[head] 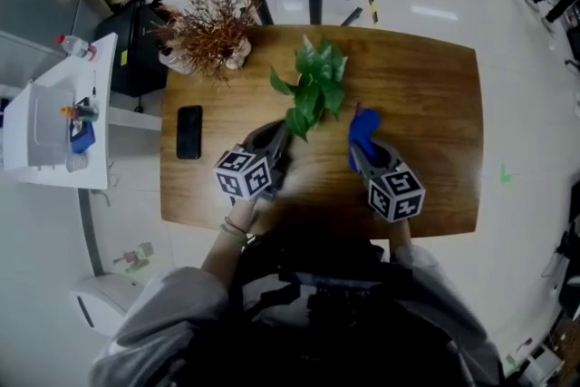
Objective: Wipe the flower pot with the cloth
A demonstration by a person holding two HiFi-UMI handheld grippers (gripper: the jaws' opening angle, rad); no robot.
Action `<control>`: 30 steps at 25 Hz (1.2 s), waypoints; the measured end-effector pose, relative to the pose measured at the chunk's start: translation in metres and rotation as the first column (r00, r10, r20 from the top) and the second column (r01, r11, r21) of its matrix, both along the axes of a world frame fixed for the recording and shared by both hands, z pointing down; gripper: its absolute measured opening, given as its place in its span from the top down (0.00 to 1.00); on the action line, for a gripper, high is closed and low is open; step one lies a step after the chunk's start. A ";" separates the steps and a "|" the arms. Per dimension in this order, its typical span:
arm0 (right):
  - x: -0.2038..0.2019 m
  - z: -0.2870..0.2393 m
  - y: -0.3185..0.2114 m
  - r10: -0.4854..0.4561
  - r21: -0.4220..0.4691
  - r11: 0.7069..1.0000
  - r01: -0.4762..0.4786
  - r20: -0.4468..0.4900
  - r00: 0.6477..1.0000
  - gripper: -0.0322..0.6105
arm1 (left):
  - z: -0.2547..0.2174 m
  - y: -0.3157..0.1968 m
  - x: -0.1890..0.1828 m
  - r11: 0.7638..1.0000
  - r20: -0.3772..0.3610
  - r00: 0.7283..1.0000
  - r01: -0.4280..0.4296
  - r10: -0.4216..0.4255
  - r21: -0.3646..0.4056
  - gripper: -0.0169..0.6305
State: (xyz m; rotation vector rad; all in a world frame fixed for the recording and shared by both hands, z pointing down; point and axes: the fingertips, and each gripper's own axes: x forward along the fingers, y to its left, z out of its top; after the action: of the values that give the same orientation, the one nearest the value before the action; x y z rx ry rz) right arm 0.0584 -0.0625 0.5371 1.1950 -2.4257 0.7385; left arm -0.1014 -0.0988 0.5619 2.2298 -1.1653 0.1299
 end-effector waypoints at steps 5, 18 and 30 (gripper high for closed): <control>-0.001 -0.013 0.014 0.104 -0.035 0.994 -0.100 0.149 0.983 0.87 | -0.007 0.027 0.000 1.000 -0.047 0.999 0.006 -0.006 -0.012 0.97; -0.021 -0.018 0.034 0.102 0.001 0.995 -0.103 0.100 0.990 0.87 | -0.009 0.052 0.028 0.987 -0.023 0.987 -0.160 0.160 0.007 0.97; -0.025 -0.014 0.041 0.103 0.002 0.995 -0.104 0.079 0.992 0.87 | -0.007 0.056 0.028 0.983 -0.013 0.983 -0.184 0.184 0.000 0.97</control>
State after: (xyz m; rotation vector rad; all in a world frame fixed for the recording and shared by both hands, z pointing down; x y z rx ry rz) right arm 0.0333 -0.0214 0.5227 1.3265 -2.4451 0.8241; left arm -0.0738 -0.0427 0.5554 2.3307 -0.9504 0.1911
